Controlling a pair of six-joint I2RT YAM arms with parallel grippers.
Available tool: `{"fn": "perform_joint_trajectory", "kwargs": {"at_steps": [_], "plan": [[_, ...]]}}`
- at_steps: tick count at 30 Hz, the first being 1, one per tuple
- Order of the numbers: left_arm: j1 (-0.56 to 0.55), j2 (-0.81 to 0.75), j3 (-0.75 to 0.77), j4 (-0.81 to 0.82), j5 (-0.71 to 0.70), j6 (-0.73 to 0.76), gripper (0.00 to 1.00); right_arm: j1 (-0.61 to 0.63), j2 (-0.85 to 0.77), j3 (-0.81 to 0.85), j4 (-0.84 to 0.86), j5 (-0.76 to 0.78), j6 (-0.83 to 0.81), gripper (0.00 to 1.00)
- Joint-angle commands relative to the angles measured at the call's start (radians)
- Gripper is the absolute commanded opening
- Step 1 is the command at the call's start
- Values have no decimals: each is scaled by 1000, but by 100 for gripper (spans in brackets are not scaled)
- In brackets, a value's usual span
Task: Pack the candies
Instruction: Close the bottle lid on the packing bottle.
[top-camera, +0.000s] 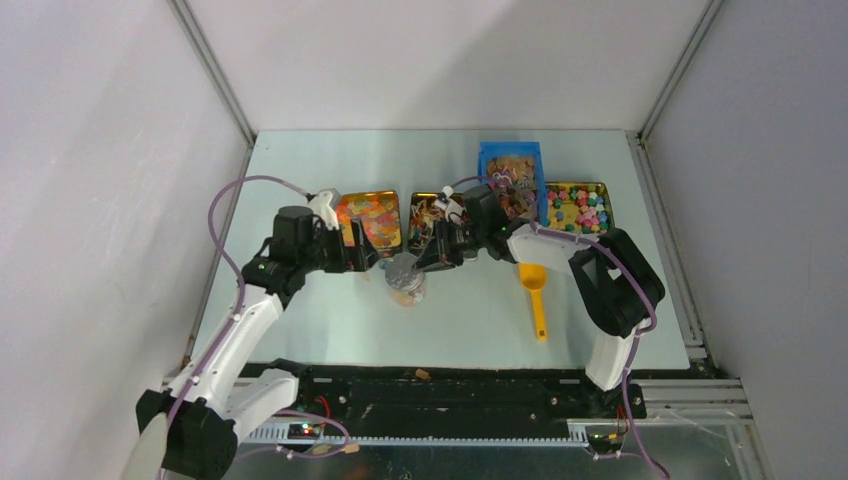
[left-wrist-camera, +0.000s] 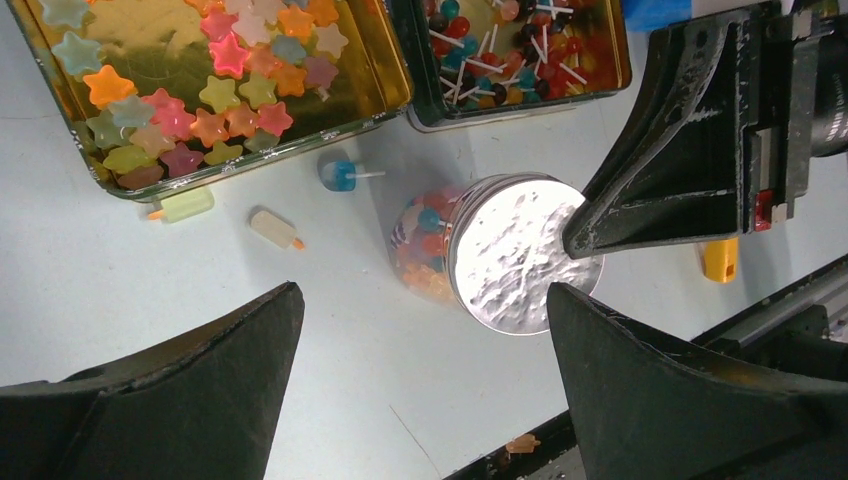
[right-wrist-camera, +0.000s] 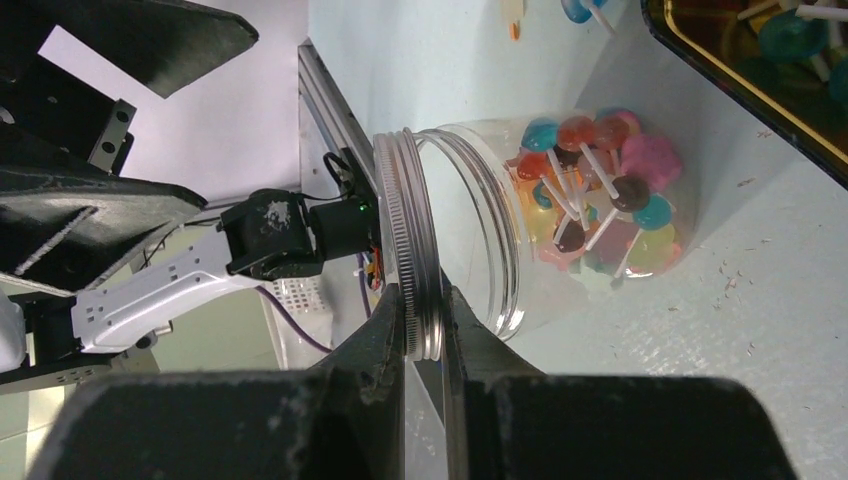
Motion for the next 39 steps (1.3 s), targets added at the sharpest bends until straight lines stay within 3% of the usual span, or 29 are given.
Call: {"fn": "perform_joint_trajectory", "kwargs": {"at_steps": [1, 7, 14, 23, 39], "plan": [[-19, 17, 19, 26, -1, 37, 100, 4, -28, 48, -9, -1, -12, 9], [-27, 30, 22, 24, -10, 48, 100, -6, -62, 56, 41, -18, 38, 9], [-55, 74, 27, 34, -6, 48, 99, -19, -79, 61, -39, -1, 6, 10], [-83, 140, 34, 65, 25, 43, 82, -21, -57, 62, -68, 4, -16, 11], [-105, 144, 22, 60, -22, 56, 85, -7, -28, 62, 2, -64, 71, 13]]}}
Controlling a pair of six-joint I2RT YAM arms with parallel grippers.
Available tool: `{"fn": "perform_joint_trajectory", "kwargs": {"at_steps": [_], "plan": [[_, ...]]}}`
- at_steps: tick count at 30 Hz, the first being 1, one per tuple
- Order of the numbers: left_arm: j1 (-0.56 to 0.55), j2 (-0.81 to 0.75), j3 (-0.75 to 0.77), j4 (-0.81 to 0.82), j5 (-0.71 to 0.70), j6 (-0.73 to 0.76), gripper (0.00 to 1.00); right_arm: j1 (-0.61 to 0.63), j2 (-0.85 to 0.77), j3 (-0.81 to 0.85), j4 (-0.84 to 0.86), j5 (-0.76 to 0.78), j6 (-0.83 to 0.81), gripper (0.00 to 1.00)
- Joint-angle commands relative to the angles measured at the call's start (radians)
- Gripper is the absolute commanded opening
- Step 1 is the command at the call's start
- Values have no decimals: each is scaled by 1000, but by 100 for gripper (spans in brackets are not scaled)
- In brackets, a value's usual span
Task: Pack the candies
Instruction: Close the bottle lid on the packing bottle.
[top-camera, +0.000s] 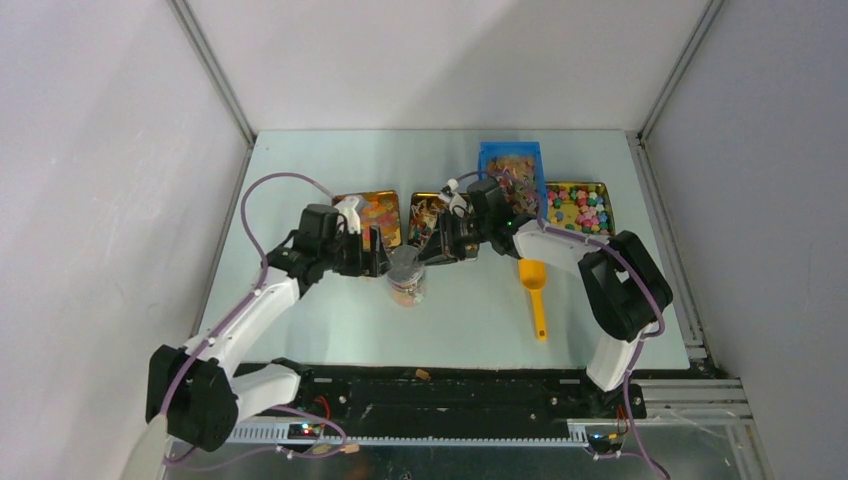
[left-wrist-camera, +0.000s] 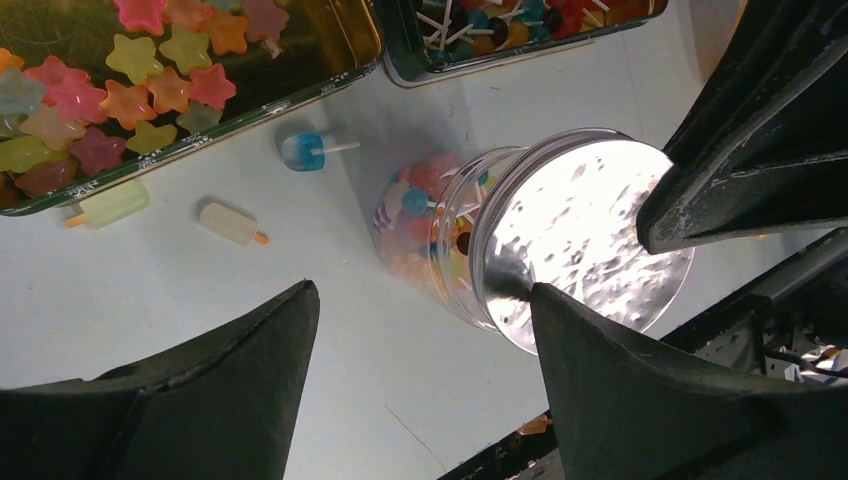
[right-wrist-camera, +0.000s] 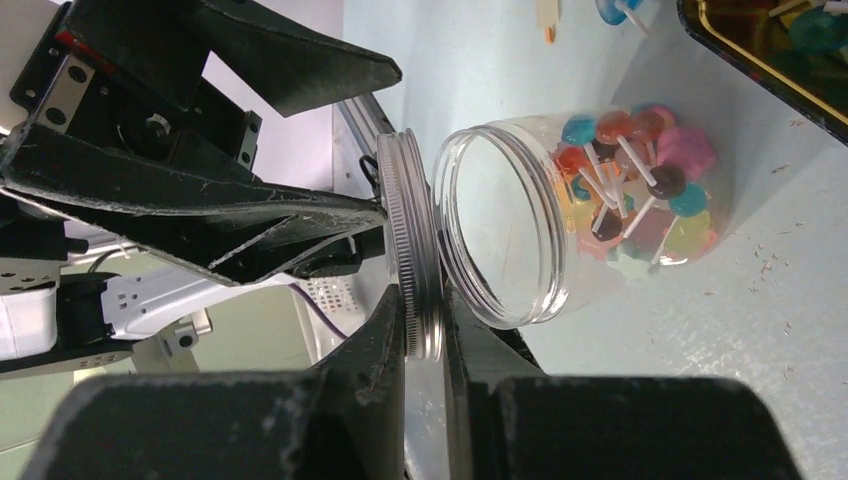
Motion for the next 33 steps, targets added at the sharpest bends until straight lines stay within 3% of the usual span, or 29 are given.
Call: {"fn": "perform_joint_trajectory", "kwargs": {"at_steps": [1, 24, 33], "plan": [[-8, -20, 21, 22, -20, 31, 85, 15, 22, 38, 18, -33, 9, 13], [-33, 22, -2, 21, -54, 70, 79, 13, 20, 37, 19, 0, 3, 14], [-42, 47, 3, 25, -50, 69, 78, -8, 21, 37, -107, 29, -55, 15]]}}
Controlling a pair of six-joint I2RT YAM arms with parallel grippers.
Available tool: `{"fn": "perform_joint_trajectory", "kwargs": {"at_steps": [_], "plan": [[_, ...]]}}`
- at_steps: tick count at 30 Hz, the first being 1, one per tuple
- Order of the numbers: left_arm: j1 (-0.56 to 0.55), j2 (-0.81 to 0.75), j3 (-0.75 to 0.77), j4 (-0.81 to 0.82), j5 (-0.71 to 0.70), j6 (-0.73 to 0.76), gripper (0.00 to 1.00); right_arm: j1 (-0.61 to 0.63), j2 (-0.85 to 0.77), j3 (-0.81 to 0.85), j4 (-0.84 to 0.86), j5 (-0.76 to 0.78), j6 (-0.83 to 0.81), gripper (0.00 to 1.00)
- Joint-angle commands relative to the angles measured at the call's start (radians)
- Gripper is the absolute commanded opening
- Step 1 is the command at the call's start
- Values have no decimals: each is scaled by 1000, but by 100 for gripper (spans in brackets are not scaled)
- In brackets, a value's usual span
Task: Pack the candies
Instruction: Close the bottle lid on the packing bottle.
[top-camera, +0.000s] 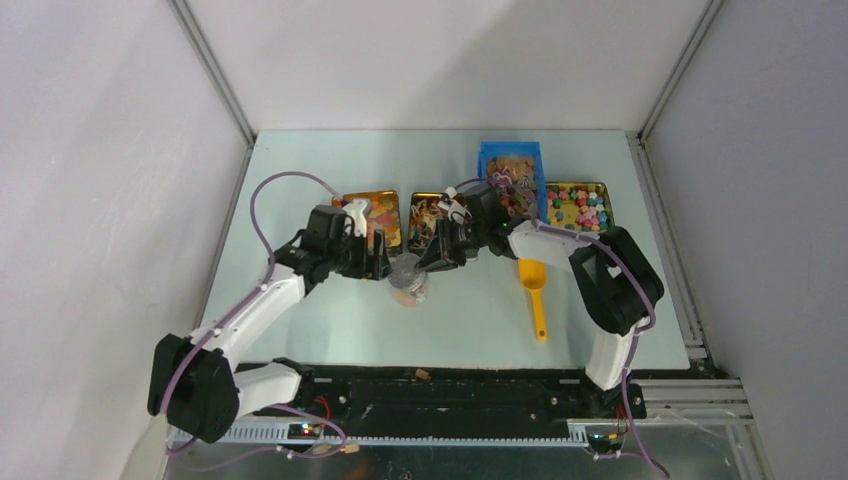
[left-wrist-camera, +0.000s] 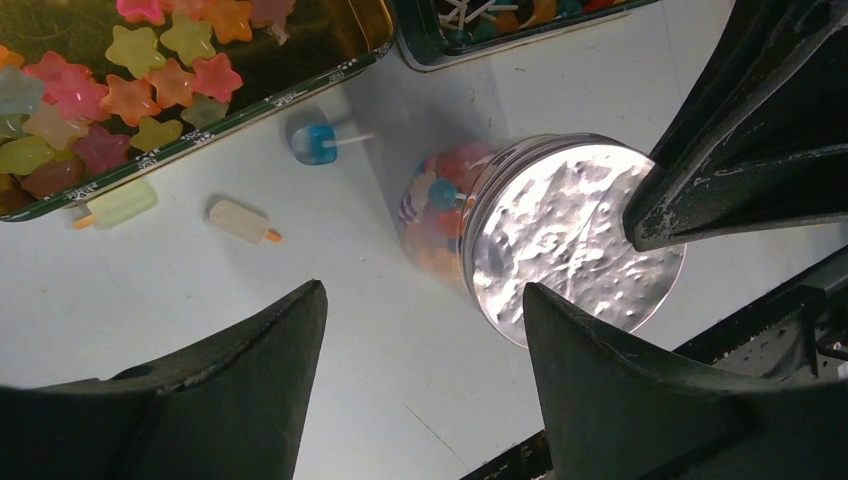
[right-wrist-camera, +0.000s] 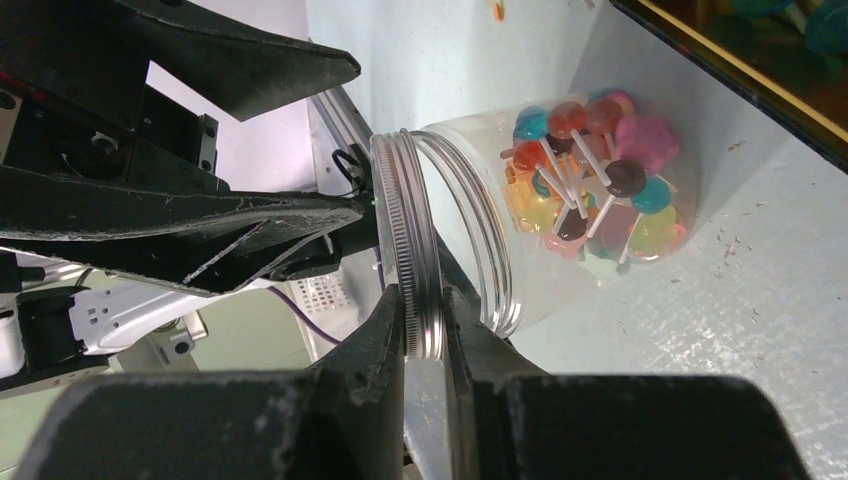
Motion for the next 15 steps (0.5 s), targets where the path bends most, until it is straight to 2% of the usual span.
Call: {"fn": "perform_joint_trajectory", "kwargs": {"at_steps": [1, 10, 15], "plan": [[-15, 12, 3, 26, -4, 28, 78, -7, -34, 35, -73, 31, -52, 15], [-30, 35, 8, 20, -17, 34, 74, -9, -24, 34, -61, 38, -46, 19], [-31, 55, 22, 19, -20, 32, 71, -11, -38, 34, -75, 57, -57, 30]]}}
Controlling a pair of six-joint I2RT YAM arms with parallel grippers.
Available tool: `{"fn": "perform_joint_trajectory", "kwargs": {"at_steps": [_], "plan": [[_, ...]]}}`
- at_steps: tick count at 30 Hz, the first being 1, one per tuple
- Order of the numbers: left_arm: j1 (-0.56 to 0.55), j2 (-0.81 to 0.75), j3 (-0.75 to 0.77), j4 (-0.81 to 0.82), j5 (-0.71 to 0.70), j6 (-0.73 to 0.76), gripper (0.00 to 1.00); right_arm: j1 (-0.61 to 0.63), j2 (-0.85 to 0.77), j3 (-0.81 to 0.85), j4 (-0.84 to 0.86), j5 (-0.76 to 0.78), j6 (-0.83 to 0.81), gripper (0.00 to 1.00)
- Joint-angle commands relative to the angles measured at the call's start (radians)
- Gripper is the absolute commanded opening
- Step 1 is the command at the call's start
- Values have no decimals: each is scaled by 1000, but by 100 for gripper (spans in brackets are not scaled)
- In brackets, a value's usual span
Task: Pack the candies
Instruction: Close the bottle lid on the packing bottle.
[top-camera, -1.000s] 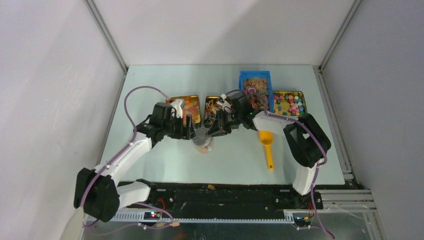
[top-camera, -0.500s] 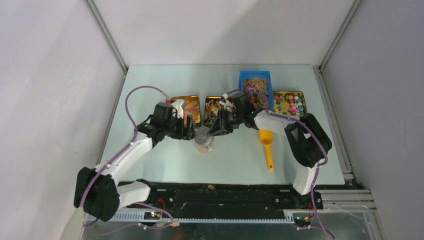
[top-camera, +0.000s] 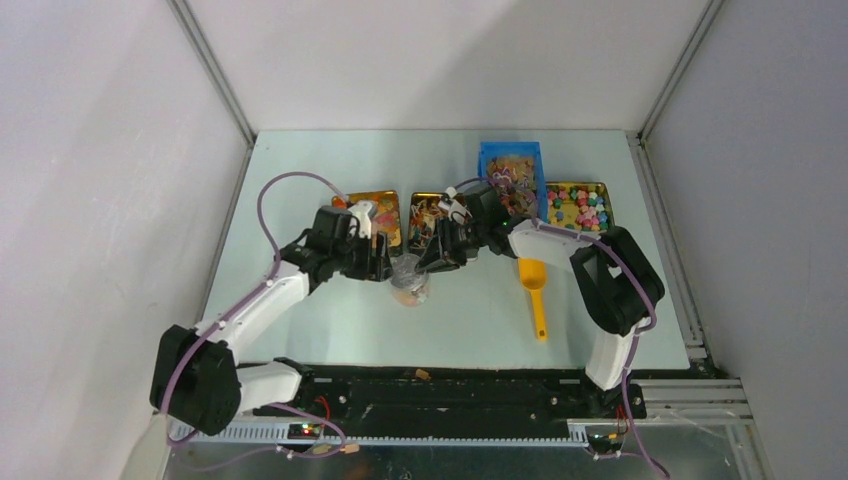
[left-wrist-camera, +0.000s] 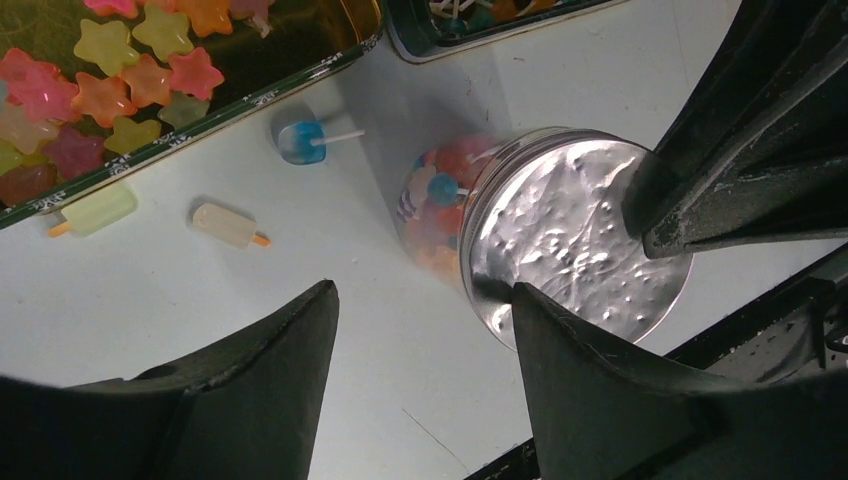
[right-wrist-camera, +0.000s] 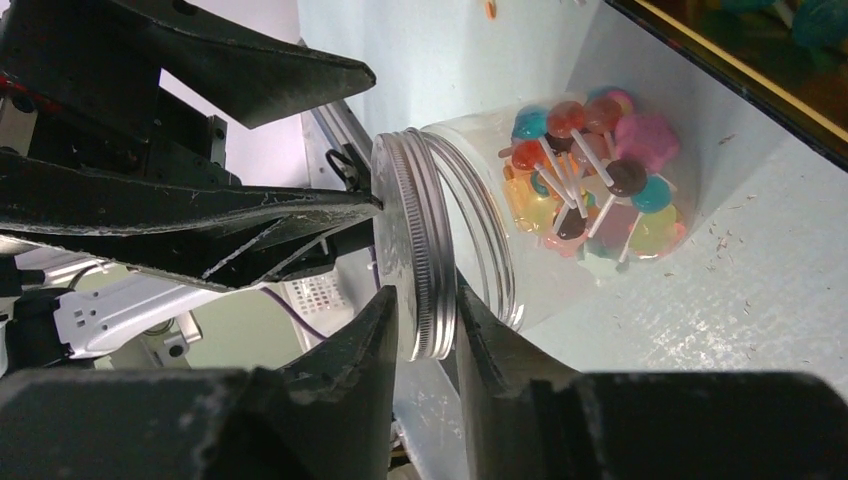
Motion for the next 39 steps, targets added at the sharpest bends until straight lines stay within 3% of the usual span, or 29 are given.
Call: {"fn": "perform_joint_trajectory", "kwargs": {"at_steps": [1, 9, 18, 28, 32, 35, 39], "plan": [[-8, 23, 24, 14, -13, 27, 70, -7, -40, 23, -33, 51, -41, 33], [-18, 64, 55, 26, 8, 16, 53, -10, -65, 24, -38, 70, -41, 49], [-32, 69, 39, 67, 35, 2, 51, -13, -140, 28, -62, 114, -36, 61], [-58, 76, 37, 88, 42, -11, 53, -21, -157, 98, -314, 259, -150, 64], [-64, 78, 44, 90, 19, -19, 53, -17, -128, 98, -356, 263, -165, 63], [-66, 81, 53, 88, 15, -20, 54, -5, -104, 98, -337, 221, -159, 58], [-71, 81, 63, 80, 16, -15, 55, 8, -65, 100, -294, 173, -131, 37]]}}
